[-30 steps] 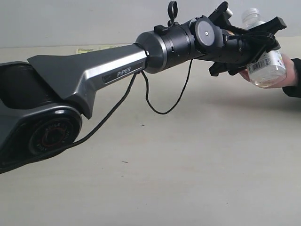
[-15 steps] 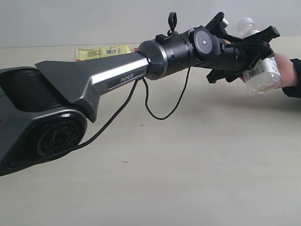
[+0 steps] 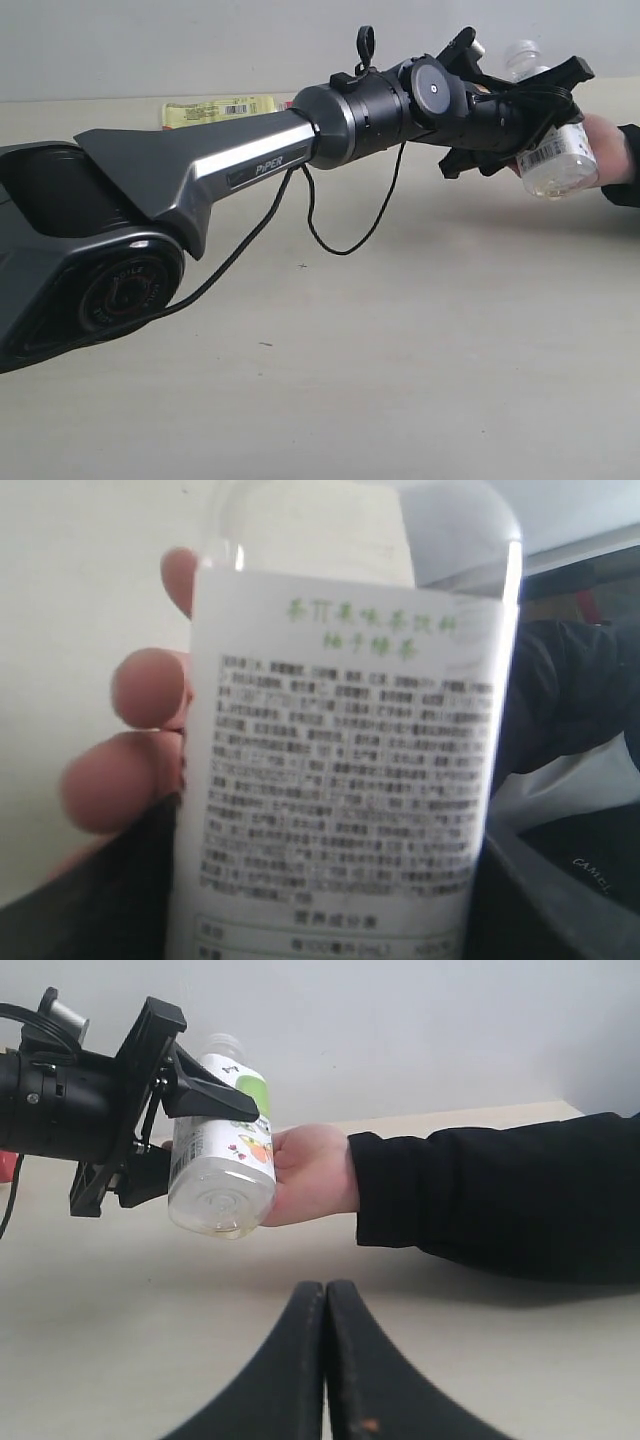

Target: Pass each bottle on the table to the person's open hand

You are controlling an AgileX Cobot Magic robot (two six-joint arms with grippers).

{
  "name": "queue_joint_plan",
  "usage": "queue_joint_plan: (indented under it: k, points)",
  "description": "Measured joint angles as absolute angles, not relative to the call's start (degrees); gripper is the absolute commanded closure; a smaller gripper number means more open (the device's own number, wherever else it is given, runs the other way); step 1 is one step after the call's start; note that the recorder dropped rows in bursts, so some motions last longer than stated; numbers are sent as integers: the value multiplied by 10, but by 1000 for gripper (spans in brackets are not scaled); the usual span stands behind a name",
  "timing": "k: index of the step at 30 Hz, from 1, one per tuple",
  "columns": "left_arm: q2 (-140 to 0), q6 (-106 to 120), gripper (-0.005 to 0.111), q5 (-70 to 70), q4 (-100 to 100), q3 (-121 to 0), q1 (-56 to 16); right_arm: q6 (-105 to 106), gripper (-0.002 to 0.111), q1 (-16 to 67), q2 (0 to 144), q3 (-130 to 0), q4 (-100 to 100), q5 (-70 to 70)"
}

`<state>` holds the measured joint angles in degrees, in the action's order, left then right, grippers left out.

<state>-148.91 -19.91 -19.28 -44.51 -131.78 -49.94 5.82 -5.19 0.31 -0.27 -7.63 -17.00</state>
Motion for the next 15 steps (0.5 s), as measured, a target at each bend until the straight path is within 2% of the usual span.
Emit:
queue_joint_plan:
  k: [6,15]
  points:
    - [-1489,-198,38,-199,-446,-1318,-499,58,108,-52,3,-3,-76,-170]
    - [-1489,-188,30,-206,-446,-1318,-499,58,108,-52,3,-3,-76,-170]
